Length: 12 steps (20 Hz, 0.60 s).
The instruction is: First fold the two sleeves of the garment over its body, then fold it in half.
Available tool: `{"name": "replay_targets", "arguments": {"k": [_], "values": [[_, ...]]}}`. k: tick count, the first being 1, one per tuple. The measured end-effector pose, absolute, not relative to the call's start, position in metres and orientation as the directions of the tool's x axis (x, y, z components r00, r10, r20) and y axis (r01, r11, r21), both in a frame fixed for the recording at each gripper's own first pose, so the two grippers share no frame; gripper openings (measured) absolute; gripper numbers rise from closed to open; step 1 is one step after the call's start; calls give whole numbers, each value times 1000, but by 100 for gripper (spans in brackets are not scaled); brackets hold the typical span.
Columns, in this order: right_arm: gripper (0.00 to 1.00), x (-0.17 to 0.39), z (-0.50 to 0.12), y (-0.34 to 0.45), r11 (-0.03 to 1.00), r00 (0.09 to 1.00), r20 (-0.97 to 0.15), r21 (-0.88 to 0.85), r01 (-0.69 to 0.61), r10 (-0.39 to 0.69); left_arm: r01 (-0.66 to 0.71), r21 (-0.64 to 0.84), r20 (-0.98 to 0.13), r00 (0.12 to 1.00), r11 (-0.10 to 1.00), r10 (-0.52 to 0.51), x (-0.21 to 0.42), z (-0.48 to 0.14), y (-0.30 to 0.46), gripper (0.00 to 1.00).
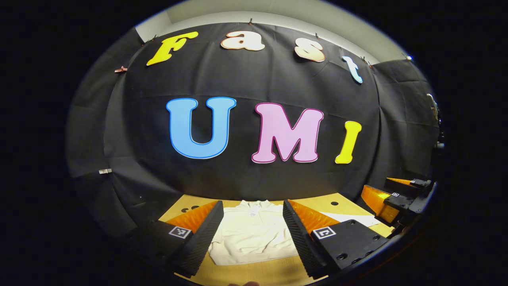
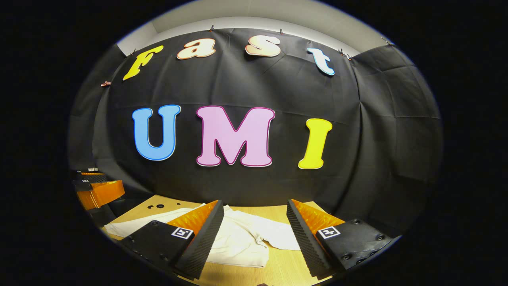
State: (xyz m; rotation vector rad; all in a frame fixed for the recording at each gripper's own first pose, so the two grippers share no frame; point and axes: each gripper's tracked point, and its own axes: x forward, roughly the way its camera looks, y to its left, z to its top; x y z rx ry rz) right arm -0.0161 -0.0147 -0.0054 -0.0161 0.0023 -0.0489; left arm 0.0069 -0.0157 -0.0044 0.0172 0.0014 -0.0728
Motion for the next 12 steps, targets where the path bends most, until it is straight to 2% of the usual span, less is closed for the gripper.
{"name": "replay_targets", "arguments": {"k": [8,12], "values": [[98,-15,-18,-28,999,998,-38,3,47,-47,75,29,-9,997,997,-75,5,-9,-26,95],[98,-10,-24,-54,994,994,-35,10,109,-108,73,37,-15,997,997,-72,3,-13,-33,95]]}}
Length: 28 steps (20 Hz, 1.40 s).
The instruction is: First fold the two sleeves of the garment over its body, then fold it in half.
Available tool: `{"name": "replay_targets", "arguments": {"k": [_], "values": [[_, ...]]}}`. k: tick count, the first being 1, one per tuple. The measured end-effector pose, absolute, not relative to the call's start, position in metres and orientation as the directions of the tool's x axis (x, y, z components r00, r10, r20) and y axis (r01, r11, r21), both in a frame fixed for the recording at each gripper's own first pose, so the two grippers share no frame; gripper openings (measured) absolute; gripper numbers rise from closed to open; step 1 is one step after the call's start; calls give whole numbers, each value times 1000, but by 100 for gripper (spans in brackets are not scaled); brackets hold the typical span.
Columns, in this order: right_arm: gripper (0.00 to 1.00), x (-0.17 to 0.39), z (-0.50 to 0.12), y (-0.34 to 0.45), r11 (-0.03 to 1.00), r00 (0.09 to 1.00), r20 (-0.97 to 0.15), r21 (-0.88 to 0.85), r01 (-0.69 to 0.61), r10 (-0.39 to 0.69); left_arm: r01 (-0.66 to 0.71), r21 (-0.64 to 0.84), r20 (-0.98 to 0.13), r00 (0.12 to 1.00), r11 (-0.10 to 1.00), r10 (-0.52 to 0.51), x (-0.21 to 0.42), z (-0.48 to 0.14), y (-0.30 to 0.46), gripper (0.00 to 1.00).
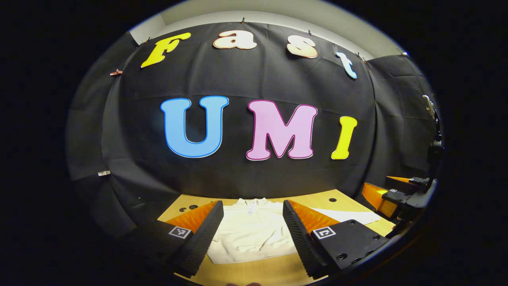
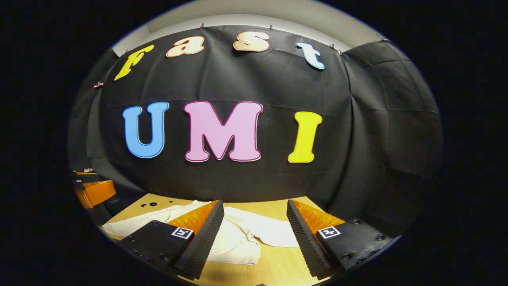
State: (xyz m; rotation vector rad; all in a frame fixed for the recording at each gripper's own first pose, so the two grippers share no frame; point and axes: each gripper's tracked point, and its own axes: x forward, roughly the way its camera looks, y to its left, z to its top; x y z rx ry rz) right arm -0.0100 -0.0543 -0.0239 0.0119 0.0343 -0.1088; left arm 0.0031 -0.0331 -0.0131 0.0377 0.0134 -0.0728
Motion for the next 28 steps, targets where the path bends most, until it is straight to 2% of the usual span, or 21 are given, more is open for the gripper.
{"name": "replay_targets", "arguments": {"k": [4,15,28], "values": [[97,-4,-38,-87,989,988,-54,-38,141,-143,88,38,-41,995,995,-86,1,-24,-47,95],[97,34,-107,-217,962,946,-172,-62,266,-273,39,65,-107,994,997,-32,10,-59,-71,95],[98,66,-234,-352,897,805,-409,-94,431,-430,-13,87,-174,984,996,28,35,-90,-93,95]]}}
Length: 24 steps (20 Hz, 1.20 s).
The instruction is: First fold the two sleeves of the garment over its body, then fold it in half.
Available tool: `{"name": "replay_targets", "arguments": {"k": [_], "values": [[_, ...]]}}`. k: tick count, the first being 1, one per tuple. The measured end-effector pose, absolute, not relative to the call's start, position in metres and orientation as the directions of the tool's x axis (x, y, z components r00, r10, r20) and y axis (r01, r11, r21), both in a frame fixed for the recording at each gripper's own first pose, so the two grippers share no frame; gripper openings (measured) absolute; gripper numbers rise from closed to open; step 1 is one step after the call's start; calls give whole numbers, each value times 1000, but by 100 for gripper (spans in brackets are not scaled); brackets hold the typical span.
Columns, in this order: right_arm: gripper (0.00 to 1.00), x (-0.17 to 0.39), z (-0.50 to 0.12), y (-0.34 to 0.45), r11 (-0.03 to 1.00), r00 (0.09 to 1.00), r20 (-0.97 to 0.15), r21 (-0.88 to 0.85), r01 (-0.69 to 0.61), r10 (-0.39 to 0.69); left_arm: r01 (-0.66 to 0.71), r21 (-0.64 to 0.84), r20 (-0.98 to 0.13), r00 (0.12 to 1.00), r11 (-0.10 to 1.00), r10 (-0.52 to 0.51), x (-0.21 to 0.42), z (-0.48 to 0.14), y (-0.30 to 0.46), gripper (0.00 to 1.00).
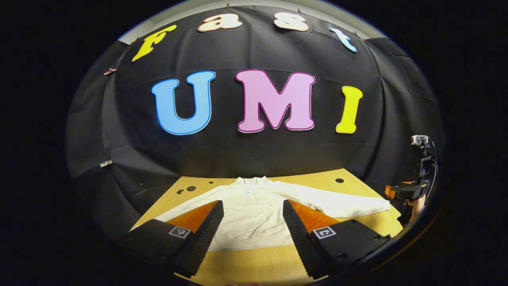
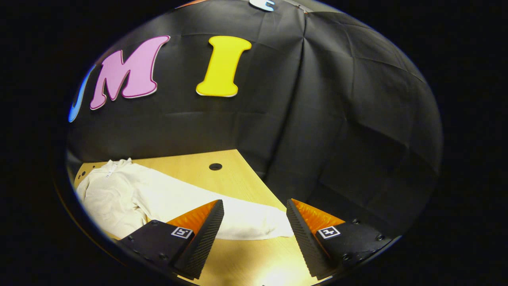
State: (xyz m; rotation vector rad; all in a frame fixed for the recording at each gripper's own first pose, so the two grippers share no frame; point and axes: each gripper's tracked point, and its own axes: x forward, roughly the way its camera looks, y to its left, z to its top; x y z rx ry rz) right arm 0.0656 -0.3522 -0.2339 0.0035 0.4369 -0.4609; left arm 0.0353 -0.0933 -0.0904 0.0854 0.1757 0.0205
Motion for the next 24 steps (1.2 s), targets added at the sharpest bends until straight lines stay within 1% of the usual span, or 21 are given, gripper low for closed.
{"name": "replay_targets", "arguments": {"k": [5,6,7,9,11,14,18,21,24], "values": [[98,65,-278,-396,861,725,-494,-111,496,-481,-46,103,-208,976,994,67,43,-97,-87,95],[100,65,-291,-401,858,707,-518,-113,501,-481,-51,102,-212,975,993,72,43,-98,-86,95],[98,64,-304,-406,858,689,-552,-103,504,-471,-57,103,-217,973,993,78,44,-99,-85,95],[98,57,-327,-406,855,649,-624,-61,515,-436,-50,106,-220,973,993,73,45,-99,-87,95],[98,57,-341,-411,850,626,-651,-60,523,-430,-32,113,-209,976,993,55,47,-96,-93,96],[98,59,-356,-415,854,604,-672,-86,512,-430,-16,134,-215,976,991,45,50,-98,-99,95],[98,60,-377,-414,861,580,-719,-49,507,-382,0,148,-248,968,989,37,51,-103,-103,93],[97,65,-378,-414,852,590,-731,23,522,-342,12,166,-226,974,986,26,55,-94,-111,93],[97,68,-381,-413,872,612,-721,22,490,-325,21,150,-233,972,988,14,58,-97,-116,93]]}}
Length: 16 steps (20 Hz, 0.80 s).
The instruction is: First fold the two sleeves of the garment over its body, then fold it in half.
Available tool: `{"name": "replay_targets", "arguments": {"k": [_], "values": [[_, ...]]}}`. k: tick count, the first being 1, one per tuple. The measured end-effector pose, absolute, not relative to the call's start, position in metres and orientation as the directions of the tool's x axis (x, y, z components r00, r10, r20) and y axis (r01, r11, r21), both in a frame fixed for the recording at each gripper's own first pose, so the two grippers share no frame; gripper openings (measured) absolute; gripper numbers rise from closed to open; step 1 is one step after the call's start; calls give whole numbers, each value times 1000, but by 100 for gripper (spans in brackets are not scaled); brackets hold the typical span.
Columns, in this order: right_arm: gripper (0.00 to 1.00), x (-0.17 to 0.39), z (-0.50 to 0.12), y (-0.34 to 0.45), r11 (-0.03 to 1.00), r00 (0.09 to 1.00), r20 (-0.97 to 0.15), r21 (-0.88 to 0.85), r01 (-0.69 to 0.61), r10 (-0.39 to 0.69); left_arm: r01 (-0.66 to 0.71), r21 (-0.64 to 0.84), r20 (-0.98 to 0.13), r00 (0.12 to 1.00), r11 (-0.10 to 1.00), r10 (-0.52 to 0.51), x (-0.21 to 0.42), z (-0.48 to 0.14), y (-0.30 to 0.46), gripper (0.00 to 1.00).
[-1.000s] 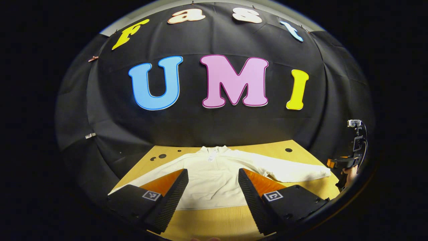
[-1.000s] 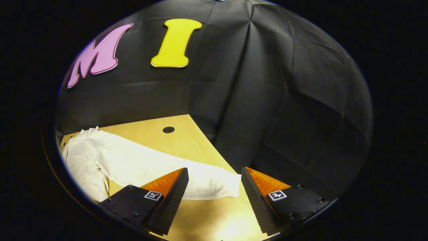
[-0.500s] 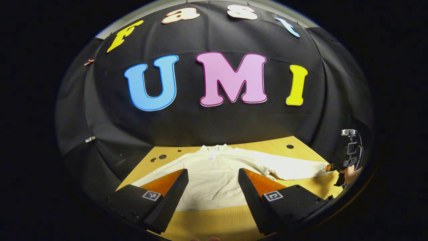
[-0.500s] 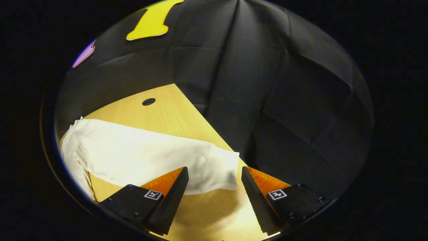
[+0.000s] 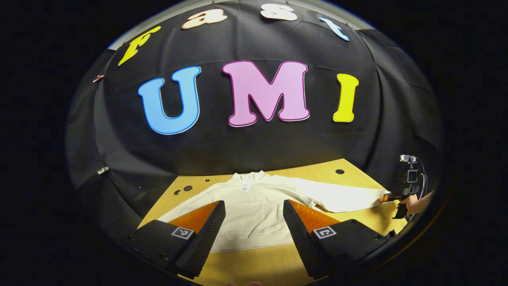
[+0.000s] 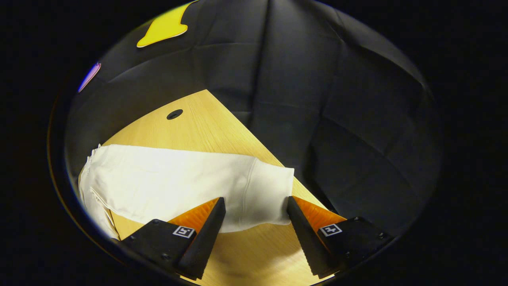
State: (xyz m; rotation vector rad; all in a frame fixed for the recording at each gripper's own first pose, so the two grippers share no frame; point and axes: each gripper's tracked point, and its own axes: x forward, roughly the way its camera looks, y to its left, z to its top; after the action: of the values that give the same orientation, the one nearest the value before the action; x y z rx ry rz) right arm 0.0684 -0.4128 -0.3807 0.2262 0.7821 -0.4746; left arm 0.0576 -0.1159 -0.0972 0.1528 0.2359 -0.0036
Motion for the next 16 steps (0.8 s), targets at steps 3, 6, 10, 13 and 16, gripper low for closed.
{"name": "replay_targets", "arguments": {"k": [3,6,10,13,16], "values": [[80,81,-380,-402,886,632,-714,33,463,-303,24,157,-230,973,987,12,57,-96,-117,93],[45,87,-381,-393,899,646,-701,15,438,-303,18,173,-215,976,985,20,56,-93,-116,94],[16,92,-382,-392,909,646,-706,8,418,-291,0,159,-232,972,987,37,54,-99,-110,94],[9,91,-378,-389,916,633,-725,9,401,-271,-13,155,-234,971,988,49,54,-98,-106,94],[9,96,-367,-386,926,645,-719,5,378,-259,-12,158,-231,972,987,48,54,-98,-107,94]]}}
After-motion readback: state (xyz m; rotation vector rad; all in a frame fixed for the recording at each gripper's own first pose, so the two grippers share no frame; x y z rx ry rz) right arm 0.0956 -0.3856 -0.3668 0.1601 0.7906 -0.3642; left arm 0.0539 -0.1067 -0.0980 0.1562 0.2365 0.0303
